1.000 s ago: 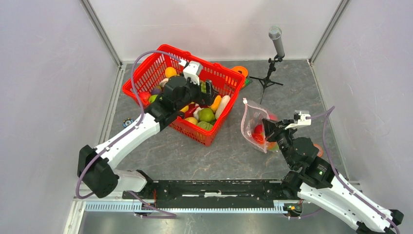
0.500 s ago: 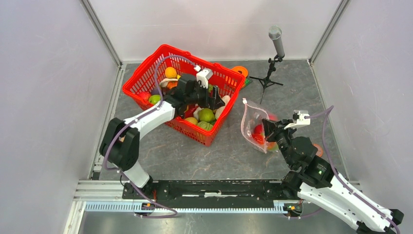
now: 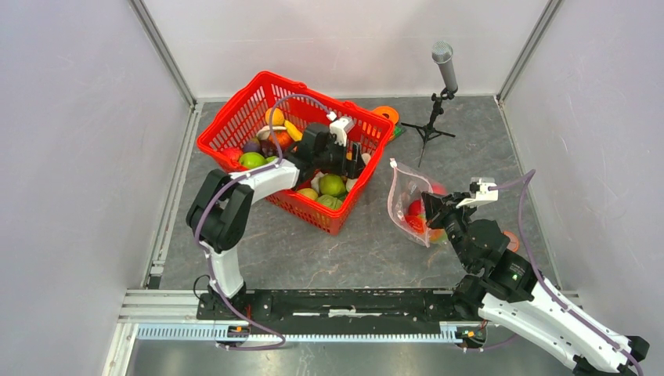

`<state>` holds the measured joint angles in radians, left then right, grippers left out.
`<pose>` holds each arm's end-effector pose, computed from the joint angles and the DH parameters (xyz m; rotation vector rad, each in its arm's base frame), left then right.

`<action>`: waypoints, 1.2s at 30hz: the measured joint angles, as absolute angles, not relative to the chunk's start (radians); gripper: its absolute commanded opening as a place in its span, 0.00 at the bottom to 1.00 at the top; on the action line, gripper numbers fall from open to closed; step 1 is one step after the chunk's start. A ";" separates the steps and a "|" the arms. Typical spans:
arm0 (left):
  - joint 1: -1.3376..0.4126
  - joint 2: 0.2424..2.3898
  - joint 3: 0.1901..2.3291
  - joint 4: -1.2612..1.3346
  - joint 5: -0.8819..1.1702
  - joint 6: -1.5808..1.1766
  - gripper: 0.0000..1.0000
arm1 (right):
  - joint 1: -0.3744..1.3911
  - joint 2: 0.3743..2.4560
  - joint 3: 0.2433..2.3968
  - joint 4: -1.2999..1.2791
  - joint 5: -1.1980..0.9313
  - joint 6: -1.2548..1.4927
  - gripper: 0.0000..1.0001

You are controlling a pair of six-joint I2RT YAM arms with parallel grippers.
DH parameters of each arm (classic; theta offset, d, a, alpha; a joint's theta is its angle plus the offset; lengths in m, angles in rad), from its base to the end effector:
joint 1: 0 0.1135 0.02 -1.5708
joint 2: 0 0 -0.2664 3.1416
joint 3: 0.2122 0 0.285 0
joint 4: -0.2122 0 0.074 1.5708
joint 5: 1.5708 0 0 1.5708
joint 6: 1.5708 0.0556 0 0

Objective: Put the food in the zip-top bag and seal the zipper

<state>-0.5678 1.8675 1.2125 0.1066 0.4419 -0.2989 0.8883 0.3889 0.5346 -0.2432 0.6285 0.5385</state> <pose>0.3762 -0.2682 0.1814 0.5699 2.1441 -0.9672 0.1256 0.1026 0.3028 0.1874 1.6694 0.5604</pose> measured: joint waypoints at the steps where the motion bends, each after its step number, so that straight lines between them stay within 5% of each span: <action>1: -0.574 1.870 1.217 0.113 0.426 -0.298 0.82 | 0.888 0.389 0.535 -0.244 0.628 0.538 0.07; 6: -0.595 1.888 1.221 0.154 0.366 -0.297 0.76 | 0.888 0.389 0.535 -0.245 0.629 0.538 0.07; 16: -0.624 1.891 1.217 0.160 0.292 -0.278 0.25 | 0.888 0.389 0.535 -0.249 0.629 0.542 0.07; 20: -0.626 1.847 1.179 0.157 0.269 -0.272 0.15 | 0.888 0.389 0.535 -0.250 0.629 0.549 0.07; 36: -0.626 1.431 1.051 0.175 0.184 -0.253 0.15 | 0.888 0.389 0.535 -0.249 0.628 0.557 0.07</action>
